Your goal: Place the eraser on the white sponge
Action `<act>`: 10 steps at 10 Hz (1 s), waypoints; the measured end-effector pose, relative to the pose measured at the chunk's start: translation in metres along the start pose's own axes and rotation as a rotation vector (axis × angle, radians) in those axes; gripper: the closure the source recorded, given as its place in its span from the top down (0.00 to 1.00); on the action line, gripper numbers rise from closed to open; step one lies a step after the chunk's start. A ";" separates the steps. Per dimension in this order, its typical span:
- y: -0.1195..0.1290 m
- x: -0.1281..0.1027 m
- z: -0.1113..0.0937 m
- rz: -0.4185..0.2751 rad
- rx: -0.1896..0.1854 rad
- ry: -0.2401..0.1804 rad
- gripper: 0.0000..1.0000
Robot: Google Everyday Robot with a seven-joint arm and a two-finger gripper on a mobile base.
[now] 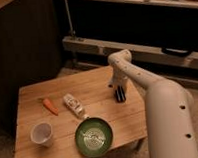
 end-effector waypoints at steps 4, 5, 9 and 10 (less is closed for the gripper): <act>-0.016 0.010 -0.041 -0.016 0.027 0.036 0.00; -0.017 0.013 -0.053 -0.019 0.033 0.043 0.00; -0.022 0.030 -0.060 -0.037 0.039 0.021 0.00; -0.023 0.031 -0.049 -0.038 0.053 0.005 0.00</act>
